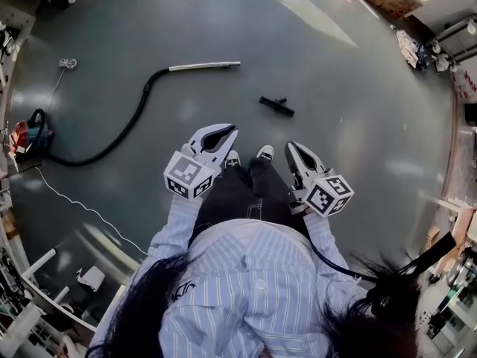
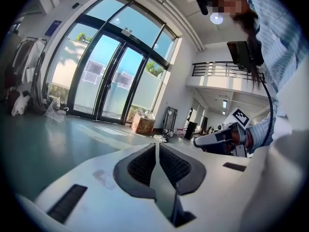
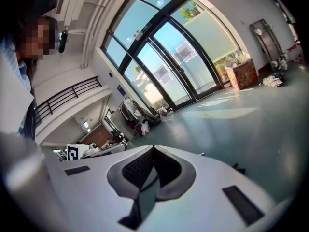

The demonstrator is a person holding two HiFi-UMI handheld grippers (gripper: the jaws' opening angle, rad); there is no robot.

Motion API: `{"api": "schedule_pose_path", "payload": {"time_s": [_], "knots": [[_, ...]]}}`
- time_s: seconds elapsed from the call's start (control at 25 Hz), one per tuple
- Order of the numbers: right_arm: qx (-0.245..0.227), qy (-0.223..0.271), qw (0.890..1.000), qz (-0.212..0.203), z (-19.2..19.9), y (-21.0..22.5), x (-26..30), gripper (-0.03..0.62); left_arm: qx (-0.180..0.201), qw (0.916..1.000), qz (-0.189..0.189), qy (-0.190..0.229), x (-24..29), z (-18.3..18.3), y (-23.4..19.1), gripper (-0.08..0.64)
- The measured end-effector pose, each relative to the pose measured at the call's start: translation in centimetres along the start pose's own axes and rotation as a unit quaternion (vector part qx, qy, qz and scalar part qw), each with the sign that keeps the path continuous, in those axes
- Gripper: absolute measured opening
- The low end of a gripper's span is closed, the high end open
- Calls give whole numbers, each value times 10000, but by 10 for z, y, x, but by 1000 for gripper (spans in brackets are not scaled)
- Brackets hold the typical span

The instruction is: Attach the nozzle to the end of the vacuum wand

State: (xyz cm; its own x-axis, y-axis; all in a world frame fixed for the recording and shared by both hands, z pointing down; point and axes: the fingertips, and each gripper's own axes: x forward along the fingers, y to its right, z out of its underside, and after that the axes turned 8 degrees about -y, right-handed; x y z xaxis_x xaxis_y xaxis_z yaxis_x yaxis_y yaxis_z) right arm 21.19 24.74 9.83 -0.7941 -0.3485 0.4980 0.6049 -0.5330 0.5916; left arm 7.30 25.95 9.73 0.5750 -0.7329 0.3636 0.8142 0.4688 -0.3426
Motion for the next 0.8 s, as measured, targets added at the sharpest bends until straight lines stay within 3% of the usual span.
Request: {"api": "schedule_pose_path", "payload": {"time_s": [0.28, 0.52, 0.68, 0.8], "knots": [[633, 65, 9980, -20, -16, 40, 18, -5, -497, 9988, 11, -50, 22, 5, -19, 28], [638, -57, 9976, -251, -54, 67, 48, -5, -390, 9988, 202, -228, 64, -15, -38, 28], [672, -52, 9971, -356, -93, 102, 59, -5, -151, 9973, 414, -587, 104, -38, -37, 28], [742, -96, 9962, -448, -110, 124, 67, -5, -171, 9968, 357, -699, 120, -45, -40, 28]]}}
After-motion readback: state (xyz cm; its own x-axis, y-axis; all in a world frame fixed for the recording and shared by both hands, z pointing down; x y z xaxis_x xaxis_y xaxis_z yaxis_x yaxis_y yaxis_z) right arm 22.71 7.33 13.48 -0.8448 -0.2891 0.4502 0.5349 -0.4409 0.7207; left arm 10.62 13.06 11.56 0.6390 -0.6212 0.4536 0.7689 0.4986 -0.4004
